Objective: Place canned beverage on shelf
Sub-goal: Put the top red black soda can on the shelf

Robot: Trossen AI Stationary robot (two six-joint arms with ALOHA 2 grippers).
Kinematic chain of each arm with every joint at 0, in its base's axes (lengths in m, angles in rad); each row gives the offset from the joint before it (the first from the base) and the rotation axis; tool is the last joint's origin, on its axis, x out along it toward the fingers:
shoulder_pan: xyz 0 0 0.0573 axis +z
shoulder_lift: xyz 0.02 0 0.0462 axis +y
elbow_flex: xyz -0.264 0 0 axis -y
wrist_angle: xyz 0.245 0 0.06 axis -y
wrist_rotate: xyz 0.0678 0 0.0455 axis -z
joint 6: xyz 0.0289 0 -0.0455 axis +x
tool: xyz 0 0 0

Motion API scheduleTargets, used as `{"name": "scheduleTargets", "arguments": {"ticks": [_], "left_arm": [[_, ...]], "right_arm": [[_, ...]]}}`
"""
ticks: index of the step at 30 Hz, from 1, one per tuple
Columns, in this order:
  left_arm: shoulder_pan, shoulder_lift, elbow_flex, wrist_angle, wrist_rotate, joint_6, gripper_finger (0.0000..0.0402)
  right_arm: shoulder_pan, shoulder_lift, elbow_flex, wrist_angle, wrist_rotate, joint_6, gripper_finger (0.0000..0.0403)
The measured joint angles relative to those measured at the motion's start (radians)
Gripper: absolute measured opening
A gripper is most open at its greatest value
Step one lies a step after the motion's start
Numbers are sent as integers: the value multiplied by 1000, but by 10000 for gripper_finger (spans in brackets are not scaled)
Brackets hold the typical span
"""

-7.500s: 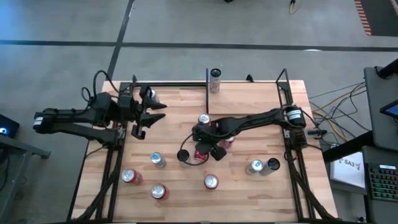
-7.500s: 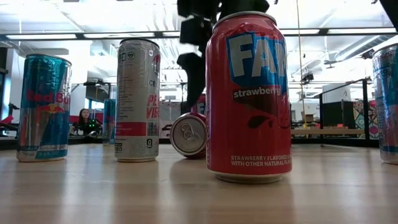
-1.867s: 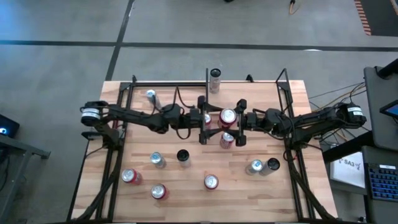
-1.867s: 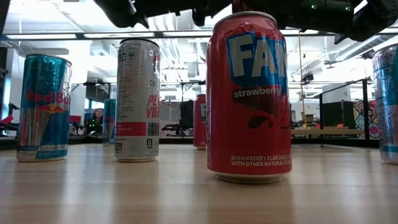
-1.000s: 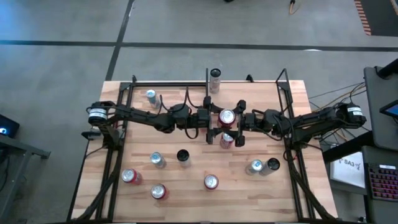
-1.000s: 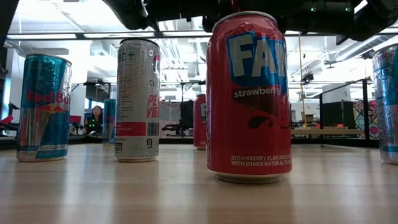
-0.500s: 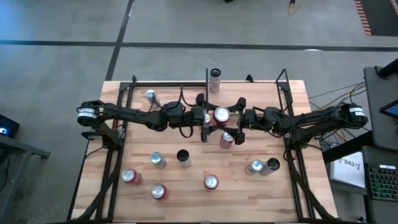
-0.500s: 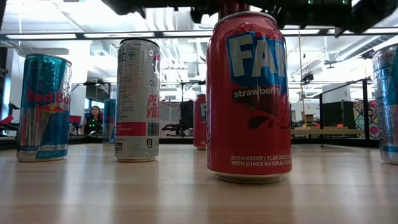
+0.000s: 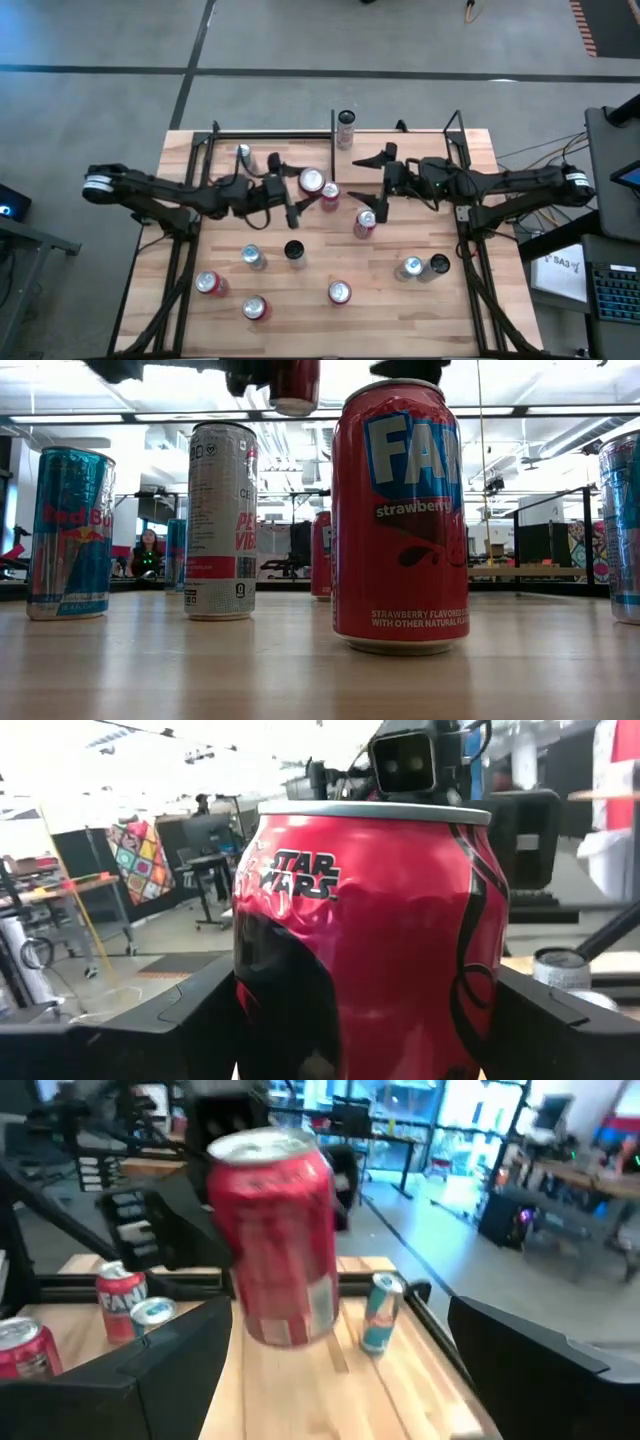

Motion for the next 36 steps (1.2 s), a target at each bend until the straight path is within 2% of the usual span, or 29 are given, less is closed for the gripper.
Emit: {"name": "scheduleTargets", "arguments": {"ticks": [5,13,18,21,30,36], "left_arm": [[-1,3,-41,113,-26,-2,286],[-2,35,-26,121,-60,23,286],[-2,27,-29,116,-76,26,286],[-2,26,-28,117,-83,26,286],[-2,26,-28,125,-79,26,286],[-2,26,-28,128,-74,27,287]], "right_arm": [[36,106,88,82,-5,-82,361],[49,290,275,93,-2,-120,361],[49,369,356,87,49,-112,361],[49,401,392,50,119,-114,361],[44,460,447,39,128,-96,358],[40,458,447,36,129,-94,308]]}}
